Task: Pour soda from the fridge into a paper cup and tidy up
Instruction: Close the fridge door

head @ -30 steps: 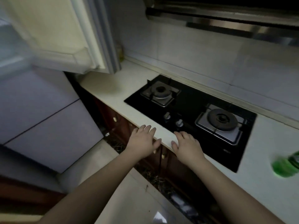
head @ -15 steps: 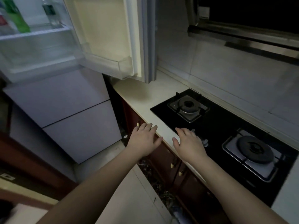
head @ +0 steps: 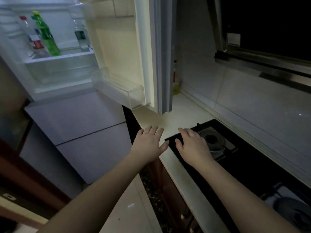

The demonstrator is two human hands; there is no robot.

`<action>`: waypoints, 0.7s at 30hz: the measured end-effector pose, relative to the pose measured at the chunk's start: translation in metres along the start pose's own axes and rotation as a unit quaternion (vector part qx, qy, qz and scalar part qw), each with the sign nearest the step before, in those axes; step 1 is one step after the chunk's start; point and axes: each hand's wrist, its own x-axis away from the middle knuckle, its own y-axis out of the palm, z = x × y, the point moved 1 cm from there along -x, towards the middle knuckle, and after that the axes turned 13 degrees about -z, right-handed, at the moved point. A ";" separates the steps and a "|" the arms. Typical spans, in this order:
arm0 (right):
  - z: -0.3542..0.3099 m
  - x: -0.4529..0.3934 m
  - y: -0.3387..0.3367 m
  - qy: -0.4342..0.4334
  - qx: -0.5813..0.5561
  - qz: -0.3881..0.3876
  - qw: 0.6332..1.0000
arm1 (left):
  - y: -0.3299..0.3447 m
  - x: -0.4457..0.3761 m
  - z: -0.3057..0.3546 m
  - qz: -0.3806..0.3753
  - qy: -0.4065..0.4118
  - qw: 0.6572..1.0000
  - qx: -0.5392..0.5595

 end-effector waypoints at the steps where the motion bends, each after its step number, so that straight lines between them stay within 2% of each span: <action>1: 0.001 -0.009 -0.005 -0.009 0.001 0.004 1.000 | -0.006 -0.006 -0.001 0.011 -0.007 1.000 -0.005; 5: -0.001 -0.043 -0.025 -0.039 0.002 0.023 0.999 | -0.031 -0.029 -0.006 0.047 -0.015 0.999 -0.017; 10: -0.007 -0.088 -0.055 -0.057 -0.016 0.043 0.997 | -0.055 -0.058 -0.021 0.038 -0.021 0.999 -0.031; 15: -0.013 -0.133 -0.083 -0.041 -0.020 0.016 0.999 | -0.073 -0.077 -0.032 0.046 -0.018 0.996 -0.079; 21: -0.024 -0.165 -0.102 -0.020 -0.105 0.039 0.993 | -0.086 -0.083 -0.048 0.063 -0.024 0.995 -0.068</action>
